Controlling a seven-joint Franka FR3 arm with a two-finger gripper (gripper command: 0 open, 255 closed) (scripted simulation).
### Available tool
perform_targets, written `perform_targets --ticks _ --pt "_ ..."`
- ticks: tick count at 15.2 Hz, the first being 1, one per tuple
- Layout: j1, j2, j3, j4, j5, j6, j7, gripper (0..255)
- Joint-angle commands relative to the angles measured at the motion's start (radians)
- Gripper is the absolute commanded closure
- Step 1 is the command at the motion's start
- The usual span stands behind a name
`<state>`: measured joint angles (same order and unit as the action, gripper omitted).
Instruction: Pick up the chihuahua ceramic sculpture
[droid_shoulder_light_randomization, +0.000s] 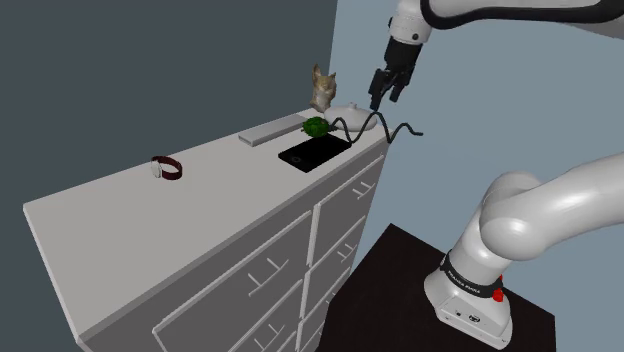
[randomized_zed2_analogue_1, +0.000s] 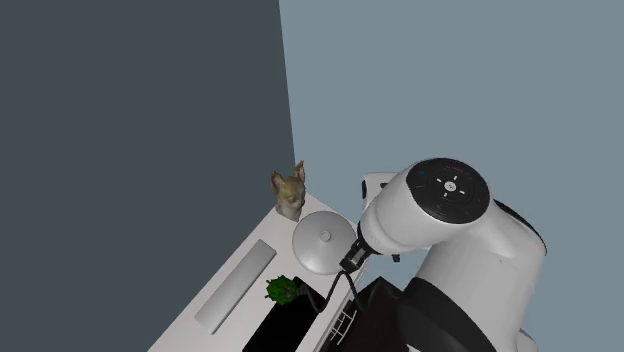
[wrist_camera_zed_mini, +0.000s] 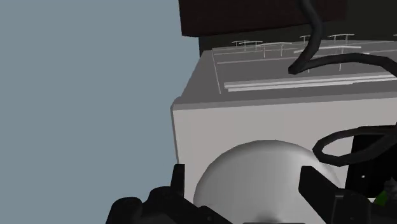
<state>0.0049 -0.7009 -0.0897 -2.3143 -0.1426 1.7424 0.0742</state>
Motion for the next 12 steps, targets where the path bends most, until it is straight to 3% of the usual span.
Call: perform_targets --ticks 1,12 --pt "0.007 0.023 -0.009 -0.013 -0.025 0.108 -0.03 0" --pt "0.048 0.22 -0.05 0.028 -0.126 0.632 -0.163 0"
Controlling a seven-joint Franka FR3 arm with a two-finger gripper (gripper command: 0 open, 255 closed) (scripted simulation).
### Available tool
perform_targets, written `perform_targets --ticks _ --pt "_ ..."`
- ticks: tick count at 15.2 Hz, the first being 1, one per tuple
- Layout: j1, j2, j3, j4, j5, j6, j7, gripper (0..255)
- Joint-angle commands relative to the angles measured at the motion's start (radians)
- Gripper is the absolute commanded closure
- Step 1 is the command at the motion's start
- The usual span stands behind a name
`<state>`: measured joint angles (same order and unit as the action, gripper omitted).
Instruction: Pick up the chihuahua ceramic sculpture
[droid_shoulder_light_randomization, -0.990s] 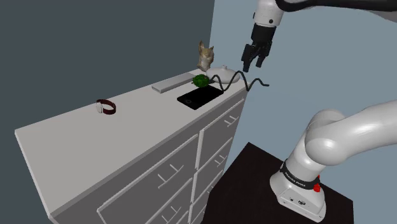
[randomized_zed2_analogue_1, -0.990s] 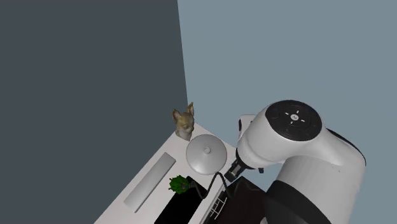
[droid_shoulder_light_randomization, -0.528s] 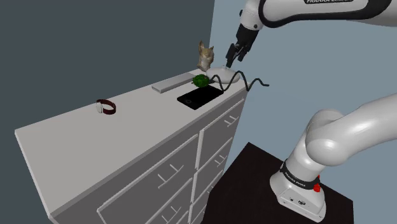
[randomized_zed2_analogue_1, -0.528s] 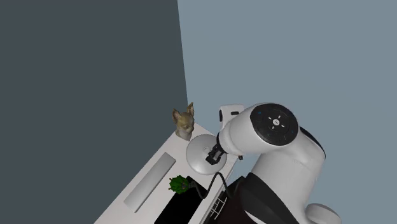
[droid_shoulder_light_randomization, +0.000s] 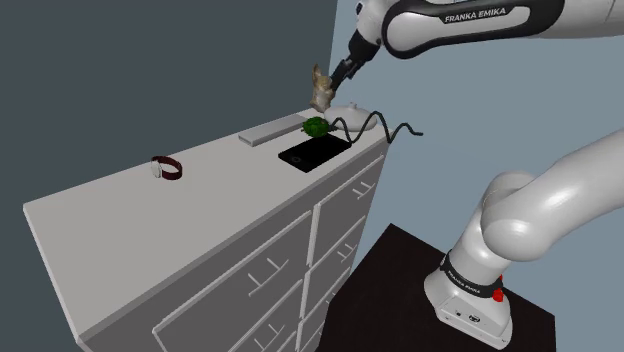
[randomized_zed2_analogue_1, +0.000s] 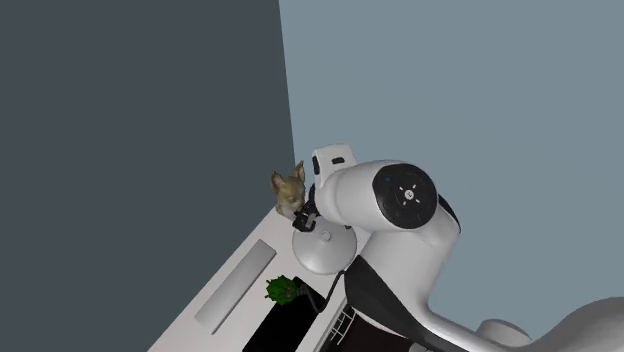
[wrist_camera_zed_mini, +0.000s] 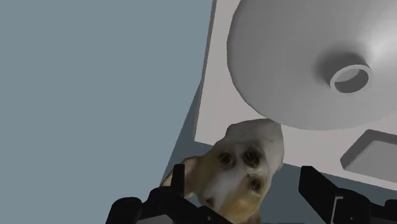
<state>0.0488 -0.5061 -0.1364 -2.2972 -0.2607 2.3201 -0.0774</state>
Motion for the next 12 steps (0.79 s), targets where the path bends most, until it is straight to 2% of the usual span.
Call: perform_targets --ticks 1,6,12 --pt "0.008 0.046 -0.007 0.022 -0.015 0.098 -0.023 0" --pt "0.029 0.151 -0.022 0.087 -0.044 0.307 -0.08 0" --pt "0.017 0.162 -0.019 0.03 -0.066 0.375 -0.058 0"
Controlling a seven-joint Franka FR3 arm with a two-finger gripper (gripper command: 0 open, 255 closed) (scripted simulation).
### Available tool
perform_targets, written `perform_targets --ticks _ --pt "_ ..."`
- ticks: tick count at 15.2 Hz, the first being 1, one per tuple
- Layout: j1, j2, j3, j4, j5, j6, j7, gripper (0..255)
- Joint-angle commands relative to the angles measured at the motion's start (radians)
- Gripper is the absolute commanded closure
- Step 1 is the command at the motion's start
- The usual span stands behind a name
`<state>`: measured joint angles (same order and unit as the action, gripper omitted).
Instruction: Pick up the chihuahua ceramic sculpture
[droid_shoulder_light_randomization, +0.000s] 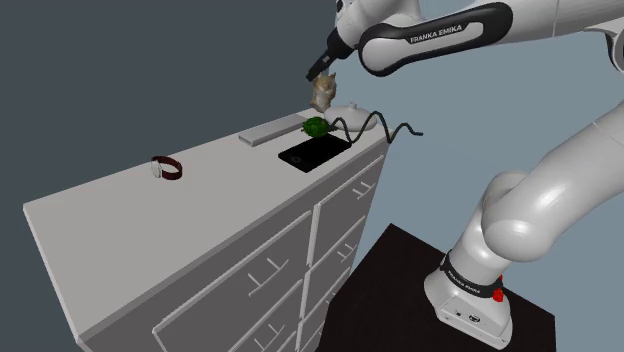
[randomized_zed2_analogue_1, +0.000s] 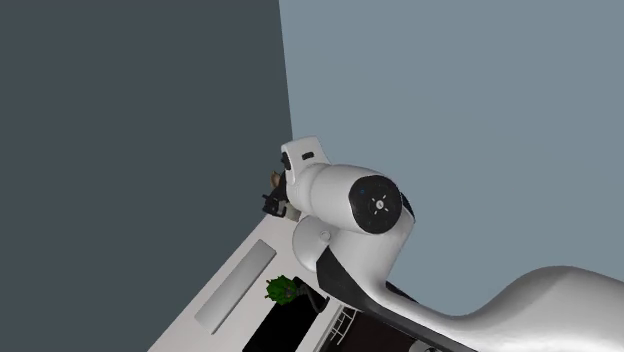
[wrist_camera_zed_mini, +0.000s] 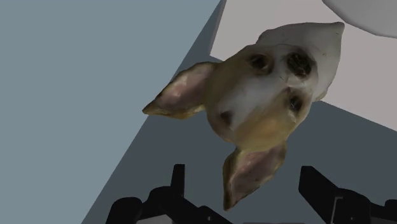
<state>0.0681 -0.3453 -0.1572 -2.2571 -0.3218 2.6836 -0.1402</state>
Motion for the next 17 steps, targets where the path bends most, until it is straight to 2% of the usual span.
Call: perform_targets --ticks 1,4,5,13,17 --pt "-0.005 0.004 0.002 -0.021 -0.009 0.025 0.01 0" --pt "-0.01 0.009 0.004 -0.037 -0.017 0.047 0.018 0" --pt "-0.01 0.007 0.004 -0.039 -0.017 0.046 0.018 255" --pt "-0.012 0.002 0.002 -0.05 -0.02 0.054 0.018 255" --pt "-0.001 0.0 0.001 -0.005 -0.003 0.006 0.003 255"
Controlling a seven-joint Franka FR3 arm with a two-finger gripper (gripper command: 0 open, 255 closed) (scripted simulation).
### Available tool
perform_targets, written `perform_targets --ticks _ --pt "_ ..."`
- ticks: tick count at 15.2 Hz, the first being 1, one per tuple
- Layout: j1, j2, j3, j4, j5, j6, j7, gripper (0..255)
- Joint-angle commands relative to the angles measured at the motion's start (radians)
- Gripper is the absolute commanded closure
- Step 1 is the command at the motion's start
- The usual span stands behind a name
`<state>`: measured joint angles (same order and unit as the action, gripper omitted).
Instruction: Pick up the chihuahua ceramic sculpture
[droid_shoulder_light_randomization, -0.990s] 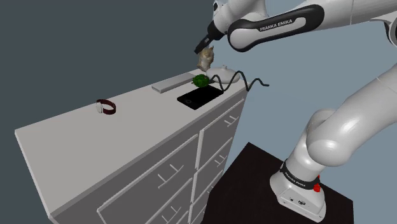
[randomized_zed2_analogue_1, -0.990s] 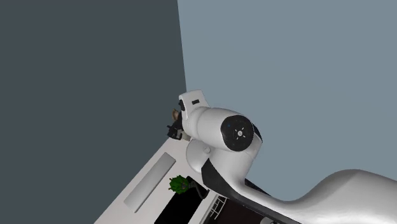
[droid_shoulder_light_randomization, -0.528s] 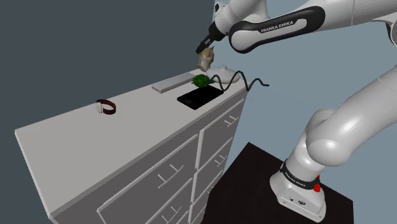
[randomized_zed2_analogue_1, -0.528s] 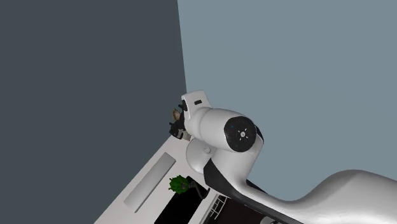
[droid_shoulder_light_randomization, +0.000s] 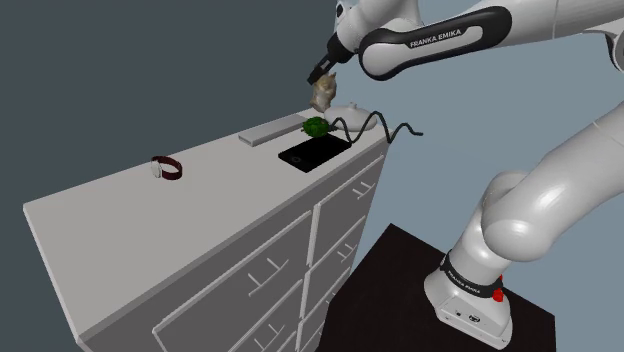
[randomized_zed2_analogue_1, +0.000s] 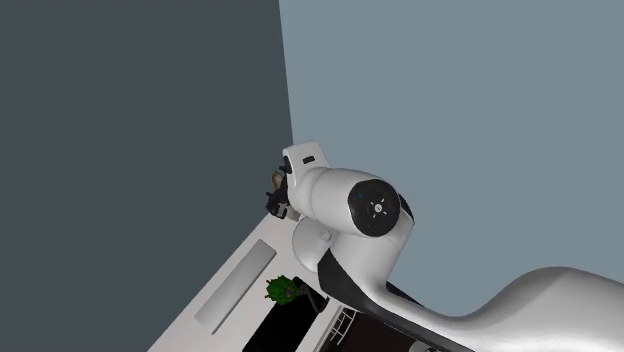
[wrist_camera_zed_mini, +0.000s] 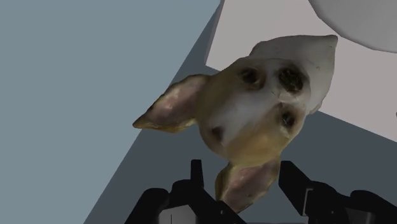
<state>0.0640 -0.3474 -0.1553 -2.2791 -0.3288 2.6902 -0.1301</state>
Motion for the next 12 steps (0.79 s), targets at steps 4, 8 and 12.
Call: perform_targets --ticks 4,8,12 --pt "0.015 -0.006 -0.005 0.063 0.02 -0.054 -0.024 255" --pt "0.025 -0.011 -0.006 0.112 0.034 -0.107 -0.04 255" --pt "0.033 -0.012 -0.007 0.164 0.048 -0.16 -0.054 255"
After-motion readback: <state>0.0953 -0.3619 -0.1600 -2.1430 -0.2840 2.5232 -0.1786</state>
